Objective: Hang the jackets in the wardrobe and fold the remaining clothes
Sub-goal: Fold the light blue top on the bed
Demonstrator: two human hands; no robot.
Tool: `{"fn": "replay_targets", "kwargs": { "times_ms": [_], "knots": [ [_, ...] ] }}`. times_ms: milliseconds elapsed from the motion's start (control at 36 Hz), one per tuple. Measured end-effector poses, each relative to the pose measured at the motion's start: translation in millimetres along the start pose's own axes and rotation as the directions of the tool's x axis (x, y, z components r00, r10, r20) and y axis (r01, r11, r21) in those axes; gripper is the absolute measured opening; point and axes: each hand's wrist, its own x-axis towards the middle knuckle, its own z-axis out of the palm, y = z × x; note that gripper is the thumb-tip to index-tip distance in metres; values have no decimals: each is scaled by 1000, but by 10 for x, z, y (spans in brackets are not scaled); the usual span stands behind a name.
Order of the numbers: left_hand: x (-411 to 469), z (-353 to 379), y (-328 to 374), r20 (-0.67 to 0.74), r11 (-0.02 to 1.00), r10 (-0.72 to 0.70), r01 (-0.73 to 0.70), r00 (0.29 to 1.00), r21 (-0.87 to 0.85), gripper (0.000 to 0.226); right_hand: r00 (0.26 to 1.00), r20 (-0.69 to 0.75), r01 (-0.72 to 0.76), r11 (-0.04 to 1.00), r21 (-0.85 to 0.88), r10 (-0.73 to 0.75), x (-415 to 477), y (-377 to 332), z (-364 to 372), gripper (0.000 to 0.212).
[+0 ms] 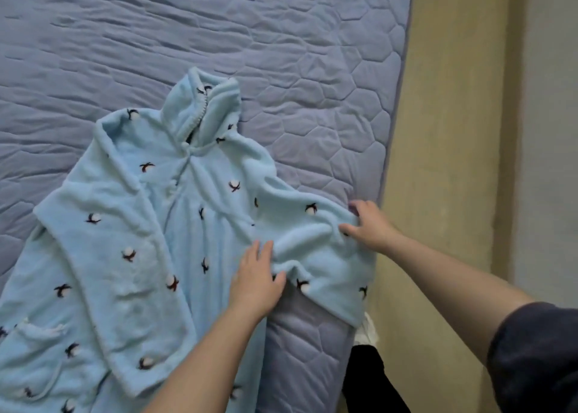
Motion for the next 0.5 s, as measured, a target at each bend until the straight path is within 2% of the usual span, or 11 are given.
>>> {"fn": "replay_targets", "kwargs": {
  "times_ms": [56, 83, 167, 194, 306, 361, 417, 500],
  "knots": [
    [111, 170, 215, -3, 999, -11, 11, 1000, 44, 65, 993, 45, 106, 993, 51, -109, 118, 98, -4, 20],
    [153, 246, 316, -10, 997, -5, 6, 1000, 78, 65, 989, 24, 144, 982, 120, -148, 147, 184, -29, 18],
    [258, 429, 569, -16, 985, 70, -67, 997, 156, 66, 989, -130, 111, 920, 375, -66, 164, 585, -232, 38],
    [295, 481, 630, -26, 979, 99, -93, 995, 184, 67, 991, -134, 80, 906, 415, -26, 162, 734, -293, 40],
    [475, 578, 730, -146, 971, 55, -19, 988, 239, 71, 992, 113, 19, 935, 353, -63, 164, 958, -317, 28],
    [581, 579, 762, -199, 967, 41, 12, 979, 254, 73, 963, 251, -5, 922, 387, -100, 188, 934, -320, 16],
    [691, 592, 789, -198, 961, 53, 4, 979, 277, 75, 912, 390, -40, 916, 400, -130, 218, 935, -352, 22],
    [850, 646, 777, -141, 944, 40, 8, 989, 329, 75, 823, 562, -4, 989, 148, -81, 280, 1027, -418, 32]
  ]
}}
